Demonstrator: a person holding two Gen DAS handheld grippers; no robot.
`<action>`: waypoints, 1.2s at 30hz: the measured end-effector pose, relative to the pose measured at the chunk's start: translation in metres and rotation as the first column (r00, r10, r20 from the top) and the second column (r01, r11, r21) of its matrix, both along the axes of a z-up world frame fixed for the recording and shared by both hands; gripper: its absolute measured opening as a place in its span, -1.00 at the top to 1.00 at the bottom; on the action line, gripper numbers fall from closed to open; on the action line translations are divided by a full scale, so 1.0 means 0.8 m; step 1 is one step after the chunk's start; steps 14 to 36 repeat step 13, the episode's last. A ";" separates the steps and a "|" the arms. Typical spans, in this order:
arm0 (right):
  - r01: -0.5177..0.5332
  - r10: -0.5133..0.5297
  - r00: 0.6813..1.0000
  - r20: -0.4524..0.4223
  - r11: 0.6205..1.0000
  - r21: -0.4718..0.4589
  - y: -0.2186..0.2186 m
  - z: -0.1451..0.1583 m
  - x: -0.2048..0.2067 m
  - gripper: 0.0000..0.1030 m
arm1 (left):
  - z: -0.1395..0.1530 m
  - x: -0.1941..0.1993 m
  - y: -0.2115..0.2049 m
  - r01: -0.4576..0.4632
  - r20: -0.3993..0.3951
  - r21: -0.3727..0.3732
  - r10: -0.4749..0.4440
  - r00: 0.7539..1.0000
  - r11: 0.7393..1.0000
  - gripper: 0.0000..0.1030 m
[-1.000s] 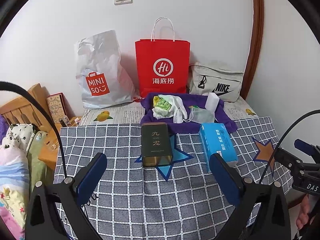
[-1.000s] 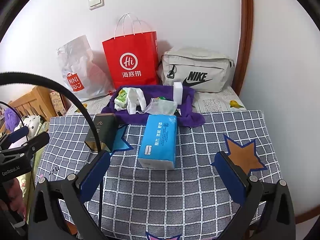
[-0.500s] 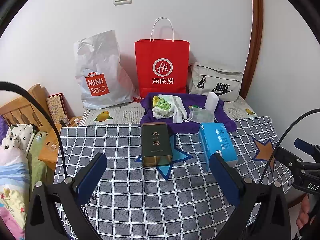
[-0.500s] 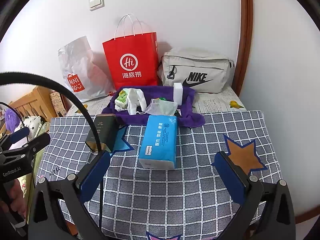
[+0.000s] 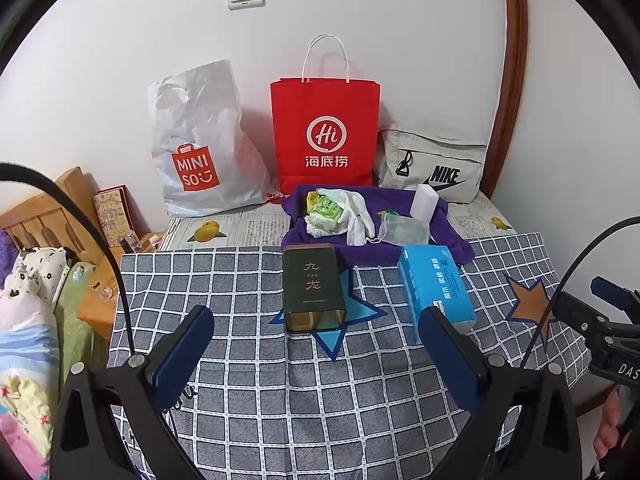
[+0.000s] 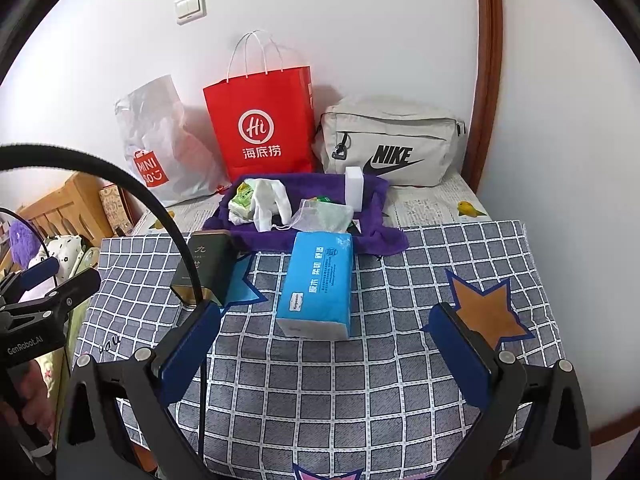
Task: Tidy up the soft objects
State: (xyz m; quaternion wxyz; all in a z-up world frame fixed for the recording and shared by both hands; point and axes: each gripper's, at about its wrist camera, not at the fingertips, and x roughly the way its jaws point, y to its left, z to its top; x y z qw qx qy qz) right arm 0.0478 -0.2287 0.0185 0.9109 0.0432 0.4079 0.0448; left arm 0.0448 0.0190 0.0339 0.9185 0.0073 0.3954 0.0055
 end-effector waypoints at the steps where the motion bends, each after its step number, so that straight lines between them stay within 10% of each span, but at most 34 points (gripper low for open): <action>1: 0.000 0.000 1.000 0.000 1.000 0.001 0.000 0.000 0.000 -0.99 | 0.000 -0.001 0.000 0.000 0.000 0.000 0.000 1.000 1.000 -1.00; 36: -0.003 0.003 1.000 0.000 1.000 0.001 0.002 -0.001 0.000 -0.99 | -0.005 -0.004 -0.005 0.015 0.008 0.001 -0.015 1.000 1.000 -1.00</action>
